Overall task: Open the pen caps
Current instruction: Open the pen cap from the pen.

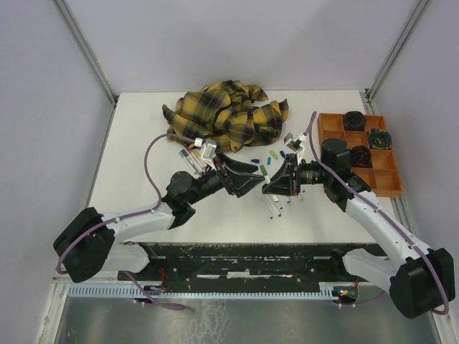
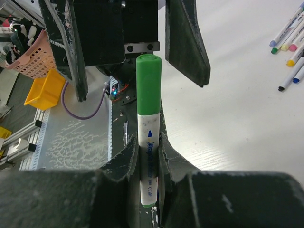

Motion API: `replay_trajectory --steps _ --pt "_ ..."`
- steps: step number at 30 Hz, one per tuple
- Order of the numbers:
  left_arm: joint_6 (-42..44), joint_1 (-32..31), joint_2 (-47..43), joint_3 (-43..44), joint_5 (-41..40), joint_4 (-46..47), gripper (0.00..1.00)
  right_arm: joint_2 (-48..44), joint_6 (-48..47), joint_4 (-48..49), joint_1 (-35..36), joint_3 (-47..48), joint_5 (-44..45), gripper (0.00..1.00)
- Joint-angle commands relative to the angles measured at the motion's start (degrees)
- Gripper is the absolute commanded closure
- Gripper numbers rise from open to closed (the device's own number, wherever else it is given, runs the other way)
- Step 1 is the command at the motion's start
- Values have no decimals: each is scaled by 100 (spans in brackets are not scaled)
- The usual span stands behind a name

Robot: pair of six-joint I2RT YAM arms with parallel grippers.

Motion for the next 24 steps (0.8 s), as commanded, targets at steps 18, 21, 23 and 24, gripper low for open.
replay_trajectory --steps 18,21,23,24 --pt "-864 154 1023 763 734 981 54 104 -244 -120 66 274 -114 100" --pt "-893 152 1065 790 792 991 66 111 -258 -131 71 274 -119 100" --pt "-908 159 1092 798 842 992 70 130 -258 -140 73 286 -117 100" --pt "-921 160 1109 806 872 995 70 138 -258 -137 72 283 -114 100"
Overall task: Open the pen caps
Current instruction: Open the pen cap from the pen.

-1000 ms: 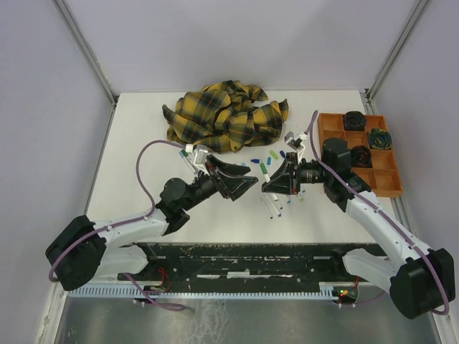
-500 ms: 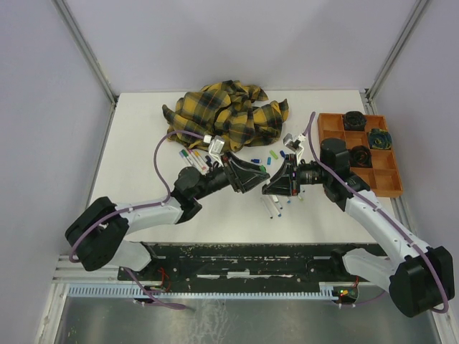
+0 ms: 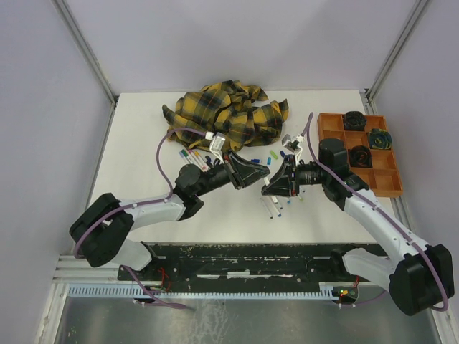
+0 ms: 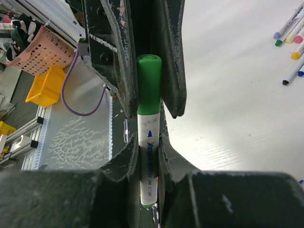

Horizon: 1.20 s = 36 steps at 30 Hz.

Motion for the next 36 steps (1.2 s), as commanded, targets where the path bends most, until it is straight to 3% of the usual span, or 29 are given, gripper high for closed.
replay_trajectory --steps 1,3,5,6,11,19,24,29,36 --pt "-239 35 76 237 239 367 71 32 -94 46 31 267 -72 100" --pt "-244 35 96 247 278 391 78 68 -78 47 34 270 -73 100" --pt "-217 65 100 262 288 397 96 113 -55 48 56 264 -72 100" --pt "-197 101 81 264 264 393 97 139 -43 62 64 263 -76 100" --pt "-101 839 -291 434 -8 111 97 329 142 270 138 164 -19 100" --pt "-201 2077 -727 918 -1369 58 97 906 100 378 555 17 305 100" --pt "-469 2618 -864 1025 -1254 -2 97 1439 -26 210 818 79 712 100" --pt "-396 2716 -1298 199 -1284 -715 97 1767 -475 -426 1073 221 2081 100" --pt "-719 2734 -1484 -989 -1612 -1835 97 2382 -1098 -1448 1568 727 3322 100"
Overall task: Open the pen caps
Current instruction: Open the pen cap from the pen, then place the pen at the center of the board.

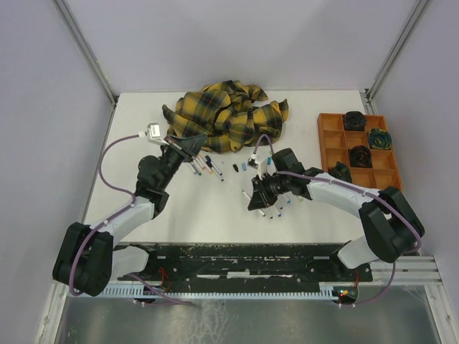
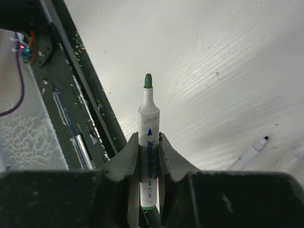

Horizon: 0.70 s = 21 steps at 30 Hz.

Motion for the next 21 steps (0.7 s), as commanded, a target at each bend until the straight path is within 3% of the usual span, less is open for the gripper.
replay_trajectory --steps 1,7,11,17,21 --pt "-462 37 -42 -504 -307 -937 97 200 -556 -681 347 471 1137 100" --pt "-471 40 541 -145 -92 -2631 97 481 -602 -1071 672 735 1859 100" --pt "-484 1 814 -166 38 -2759 97 674 -557 -1292 766 894 2102 100" --pt "-436 -644 605 -146 -965 -3453 97 801 -392 -1351 898 985 2197 98" --pt "-483 -823 537 -200 -1111 -3534 97 938 -54 -1308 916 992 2463 96"
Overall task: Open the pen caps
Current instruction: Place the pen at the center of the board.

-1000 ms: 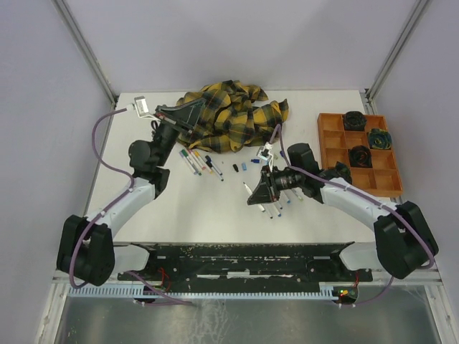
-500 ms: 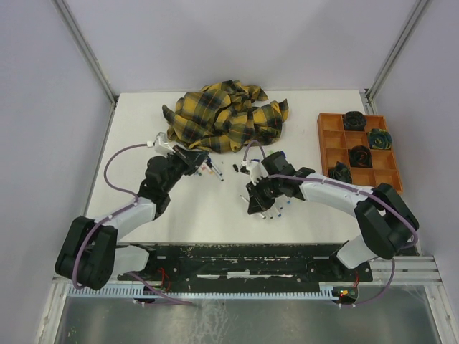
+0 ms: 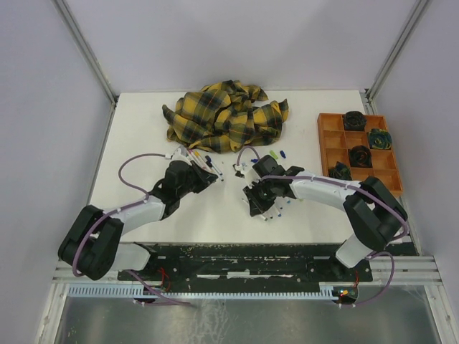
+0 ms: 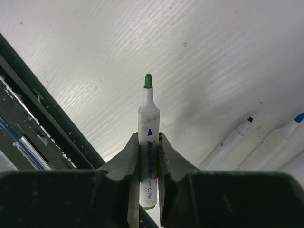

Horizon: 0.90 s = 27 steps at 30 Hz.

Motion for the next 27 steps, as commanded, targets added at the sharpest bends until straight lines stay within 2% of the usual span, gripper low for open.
replay_trajectory --steps 1,7,15,21,27 --pt "-290 -133 -238 98 -433 -146 97 131 394 34 44 229 469 96" --pt "-386 -163 -445 -100 -511 -104 97 133 726 181 52 147 1243 96" --pt "-459 -249 -602 -208 -595 -104 97 236 711 215 178 129 1777 91" --pt "-540 -301 -662 -292 -560 -34 97 286 646 165 250 153 1922 82" --pt "-548 -319 -769 -330 -556 -34 97 397 625 119 258 188 1950 80"
